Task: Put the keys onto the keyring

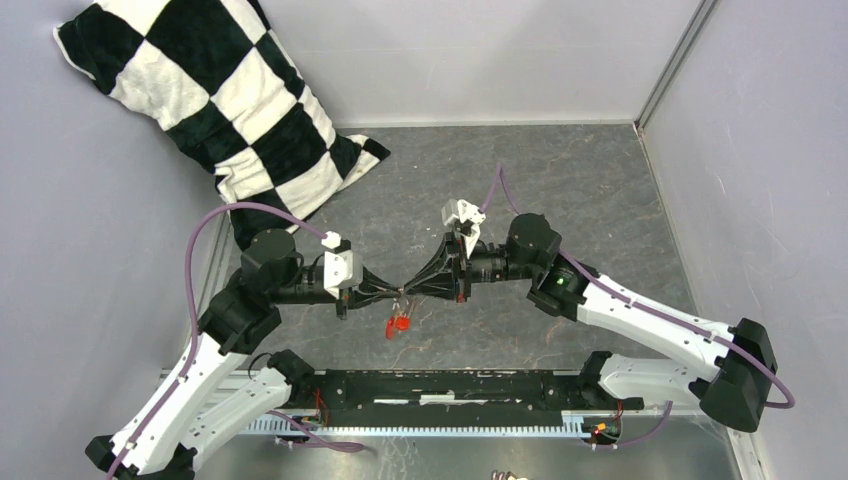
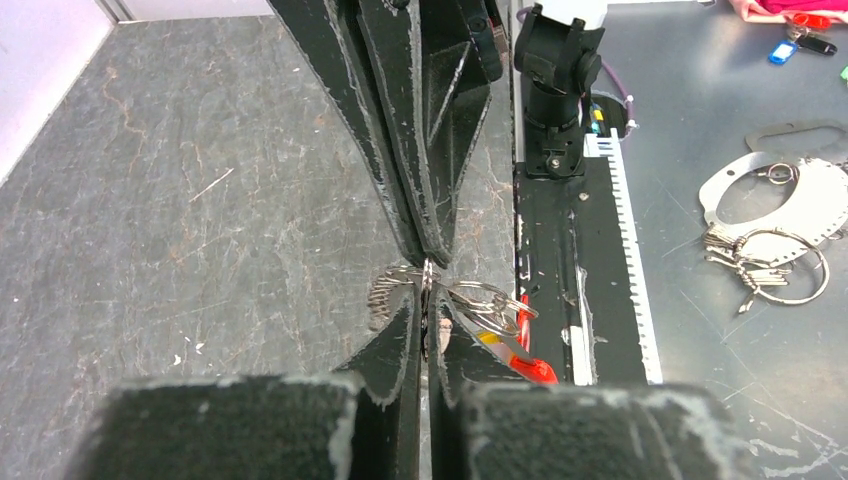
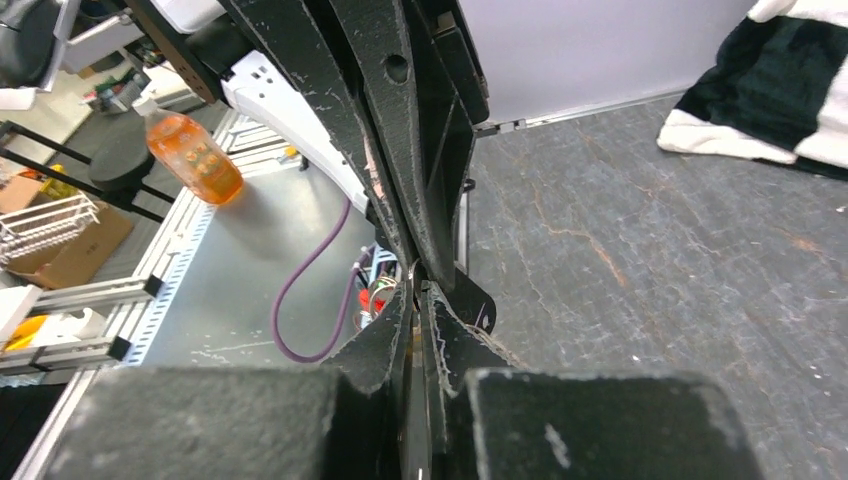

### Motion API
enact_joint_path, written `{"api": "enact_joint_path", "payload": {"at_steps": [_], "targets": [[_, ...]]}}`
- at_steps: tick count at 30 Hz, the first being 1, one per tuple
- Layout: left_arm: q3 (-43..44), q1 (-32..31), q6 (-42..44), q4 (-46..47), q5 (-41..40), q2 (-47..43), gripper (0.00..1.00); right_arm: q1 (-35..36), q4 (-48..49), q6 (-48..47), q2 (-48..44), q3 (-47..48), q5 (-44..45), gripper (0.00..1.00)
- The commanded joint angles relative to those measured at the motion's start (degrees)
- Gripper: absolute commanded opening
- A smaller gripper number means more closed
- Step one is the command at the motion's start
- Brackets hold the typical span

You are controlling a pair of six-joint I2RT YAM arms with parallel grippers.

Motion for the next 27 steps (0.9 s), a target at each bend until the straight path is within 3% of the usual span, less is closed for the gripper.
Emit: {"api": "enact_joint_path", "payload": {"at_steps": [1, 6, 8, 11, 16, 27], "targets": [[2.18, 0.09, 0.97, -0.43, -0.61, -0.19, 0.02, -0.29, -10.68, -8.23, -0.60, 7.32, 2.80, 0.15], [2.49, 0.09, 3.09, -2.03, -3.66, 0.38, 0.02, -0.35, -32.43, -20.86, 3.42, 20.33, 6.67, 0.24], [2.69, 0.04, 3.89, -2.52, -4.95, 0.74, 0.02, -0.19, -37.27, -24.17, 4.61, 23.18, 6.46, 0.36], [3.04, 0.09, 4.26, -2.72, -5.48, 1.21, 0.02, 0.11, -43.00, -27.89, 6.28, 26.50, 6.97, 0.39], [3.67, 0.09, 3.96, -2.85, -5.24, 1.93, 0.02, 1.69, -47.39, -32.56, 8.07, 29.20, 7.58, 0.44], [4.21, 0.08, 3.91, -3.41, -3.33, 2.55, 0.02, 4.04, -44.93, -34.21, 9.00, 29.48, 7.80, 0.41]]}}
